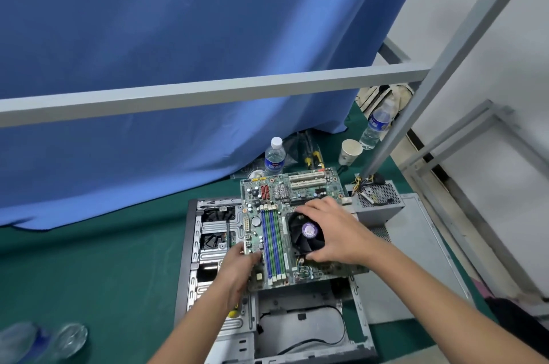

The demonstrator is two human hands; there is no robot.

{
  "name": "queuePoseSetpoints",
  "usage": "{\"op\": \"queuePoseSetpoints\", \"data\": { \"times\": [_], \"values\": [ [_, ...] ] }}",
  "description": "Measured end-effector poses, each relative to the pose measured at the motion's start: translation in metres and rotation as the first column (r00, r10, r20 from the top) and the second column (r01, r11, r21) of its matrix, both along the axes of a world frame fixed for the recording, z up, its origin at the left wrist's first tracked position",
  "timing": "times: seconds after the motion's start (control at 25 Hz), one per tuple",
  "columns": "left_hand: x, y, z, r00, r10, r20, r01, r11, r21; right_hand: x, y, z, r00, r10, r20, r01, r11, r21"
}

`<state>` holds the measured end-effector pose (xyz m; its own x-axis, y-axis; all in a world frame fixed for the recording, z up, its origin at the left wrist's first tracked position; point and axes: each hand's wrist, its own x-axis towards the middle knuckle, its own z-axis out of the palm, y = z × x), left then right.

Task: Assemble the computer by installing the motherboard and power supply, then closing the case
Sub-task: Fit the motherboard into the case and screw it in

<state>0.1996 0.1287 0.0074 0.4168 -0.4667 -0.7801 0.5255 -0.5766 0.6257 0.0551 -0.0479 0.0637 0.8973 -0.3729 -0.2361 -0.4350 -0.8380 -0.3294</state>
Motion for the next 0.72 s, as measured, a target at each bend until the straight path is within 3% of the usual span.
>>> {"op": "queuePoseSetpoints", "data": {
  "times": [0.2, 0.36, 0.72],
  "values": [
    [-0.001, -0.006, -0.007, 0.972, -0.155, 0.176, 0.134, 0.983, 0.121, 0.013, -0.010, -0.016, 0.997, -0.035, -0.072, 0.043, 0.994, 0.104],
    [-0.008, -0.013, -0.016, 0.898, -0.254, 0.360, 0.187, 0.959, 0.212, 0.012, -0.012, -0.028, 0.994, -0.066, -0.088, 0.078, 0.987, 0.140],
    [-0.015, -0.024, -0.022, 0.860, -0.317, 0.399, 0.209, 0.934, 0.291, 0.016, -0.007, -0.036, 0.991, -0.090, -0.096, 0.102, 0.987, 0.125]
  ]
}}
